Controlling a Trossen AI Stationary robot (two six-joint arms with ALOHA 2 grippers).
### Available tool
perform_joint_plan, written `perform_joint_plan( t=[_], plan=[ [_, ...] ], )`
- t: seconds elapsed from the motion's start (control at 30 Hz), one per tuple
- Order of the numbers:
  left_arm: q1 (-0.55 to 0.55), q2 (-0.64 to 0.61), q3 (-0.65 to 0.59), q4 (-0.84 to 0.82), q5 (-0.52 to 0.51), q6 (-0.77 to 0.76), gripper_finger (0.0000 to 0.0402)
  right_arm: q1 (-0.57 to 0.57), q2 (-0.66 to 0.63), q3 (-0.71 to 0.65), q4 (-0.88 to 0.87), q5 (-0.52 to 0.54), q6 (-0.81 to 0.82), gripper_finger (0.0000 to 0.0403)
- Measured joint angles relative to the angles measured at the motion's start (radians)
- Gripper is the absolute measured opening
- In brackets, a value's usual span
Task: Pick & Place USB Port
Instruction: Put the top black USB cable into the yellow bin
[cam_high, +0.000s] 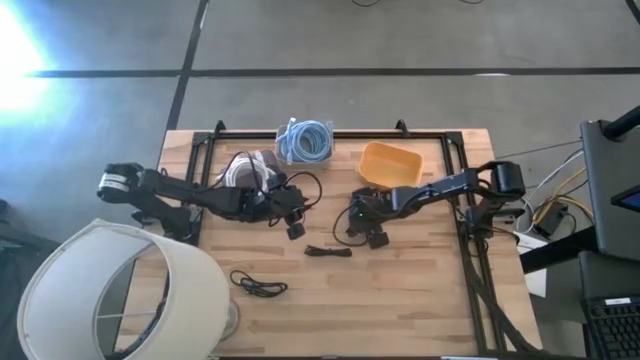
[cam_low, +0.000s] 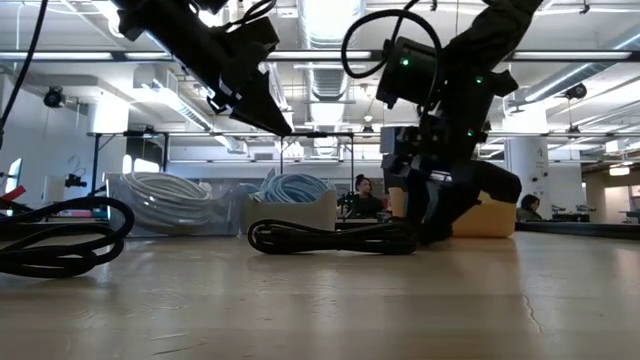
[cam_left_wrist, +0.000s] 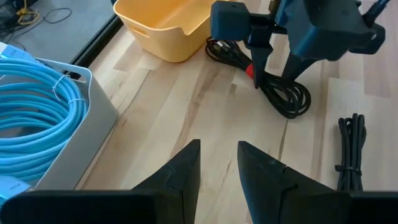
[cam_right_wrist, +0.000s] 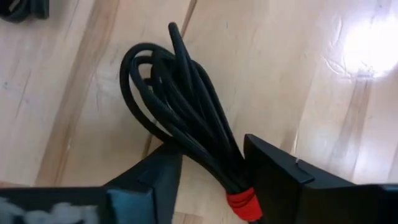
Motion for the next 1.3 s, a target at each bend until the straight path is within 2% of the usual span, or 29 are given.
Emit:
perform_joint_plan(
  t=[0.2, 0.37, 0.43, 0.57, 0.63, 0.7, 0.87, 0.93, 1.1, 1.23, 1.3],
  plan=[
    [0.000, 0.000, 0.000, 0.000, 0.000, 0.001, 0.0110, 0.004, 0.014, 0.077, -0.120, -0.008, 0.063, 0.0092],
    [0.000, 0.000, -0.006, 0.000, -0.002, 0.002, 0.0110, 0.006, -0.030, 0.160, -0.235, -0.101, 0.189, 0.0029],
    [0.000, 0.000, -0.012, 0.000, -0.002, 0.001, 0.0110, 0.008, -0.044, 0.188, -0.280, -0.131, 0.223, 0.0020],
    [0.000, 0.000, -0.026, 0.002, -0.002, -0.005, 0.0110, 0.009, -0.088, 0.249, -0.327, -0.134, 0.235, 0.0028],
    [0.000, 0.000, -0.035, 0.008, -0.002, -0.009, 0.0110, 0.009, -0.111, 0.275, -0.345, -0.099, 0.256, 0.0031],
    [0.000, 0.000, -0.044, 0.011, -0.002, -0.018, 0.0110, 0.011, -0.132, 0.299, -0.386, -0.021, 0.280, 0.0032],
    [0.000, 0.000, -0.063, 0.049, -0.002, -0.025, 0.0110, -0.003, -0.214, 0.320, -0.472, 0.283, 0.362, 0.0032],
    [0.000, 0.000, -0.064, 0.055, -0.002, -0.025, 0.0110, -0.023, -0.247, 0.299, -0.473, 0.363, 0.386, 0.0033],
    [0.000, 0.000, -0.064, 0.057, -0.002, -0.026, 0.0110, -0.135, -0.319, 0.202, -0.423, 0.390, 0.432, 0.0033],
    [0.001, 0.000, -0.064, 0.084, -0.002, -0.023, 0.0110, -0.245, -0.343, 0.091, -0.227, 0.390, 0.408, 0.0033],
    [0.001, 0.000, -0.064, 0.108, -0.002, -0.018, 0.0110, -0.293, -0.345, 0.041, -0.104, 0.348, 0.385, 0.0033]
  ],
)
